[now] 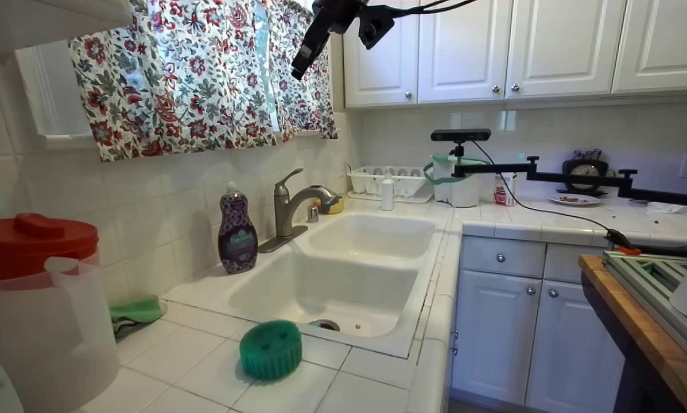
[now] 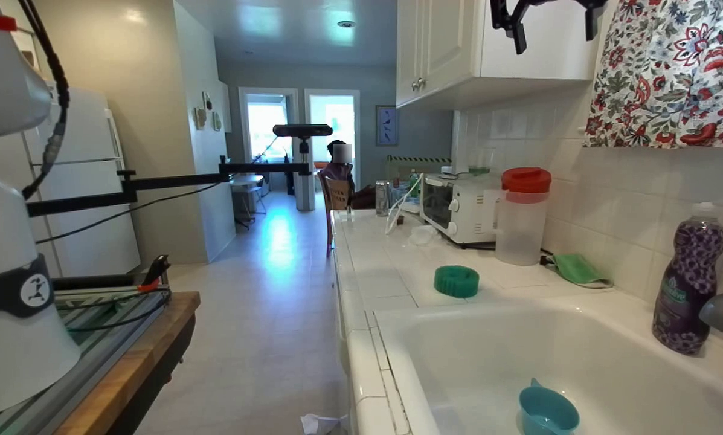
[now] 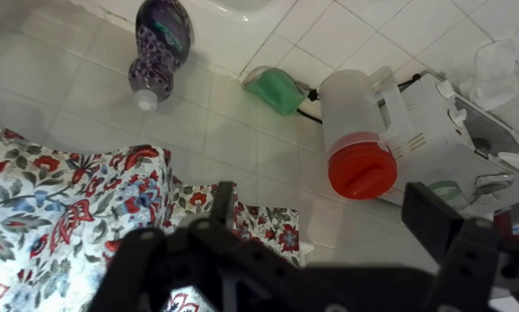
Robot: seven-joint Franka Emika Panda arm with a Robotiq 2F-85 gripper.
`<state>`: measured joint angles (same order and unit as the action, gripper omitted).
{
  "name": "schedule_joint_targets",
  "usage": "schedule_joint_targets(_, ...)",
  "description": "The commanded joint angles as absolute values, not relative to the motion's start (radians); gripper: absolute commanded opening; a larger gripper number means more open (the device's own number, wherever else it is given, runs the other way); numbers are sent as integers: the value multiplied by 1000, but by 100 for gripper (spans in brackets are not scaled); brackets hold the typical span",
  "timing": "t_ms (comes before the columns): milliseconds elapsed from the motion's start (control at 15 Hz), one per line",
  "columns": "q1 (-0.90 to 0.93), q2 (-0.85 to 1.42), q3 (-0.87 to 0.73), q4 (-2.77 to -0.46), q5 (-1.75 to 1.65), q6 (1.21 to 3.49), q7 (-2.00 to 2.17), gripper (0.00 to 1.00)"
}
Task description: Remove the red lid from the clear jug.
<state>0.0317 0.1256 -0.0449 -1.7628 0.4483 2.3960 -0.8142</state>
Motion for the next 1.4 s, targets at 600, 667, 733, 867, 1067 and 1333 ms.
schedule_joint_targets(600, -120, 287, 26, -1600, 558, 2165, -1040, 100)
schedule_joint_targets(667, -127, 319, 39, -1579, 572, 2162, -1075, 100)
schedule_joint_targets(733, -133, 353, 56, -1556, 588, 2160, -1114, 100)
schedule_joint_targets(867, -134, 415, 94, -1516, 607, 2159, -1168, 100)
schedule_joint_targets(1067, -133, 533, 150, -1391, 590, 2114, -1222, 100)
schedule_joint_targets(1333, -119, 672, 200, -1203, 574, 2059, -1210, 100)
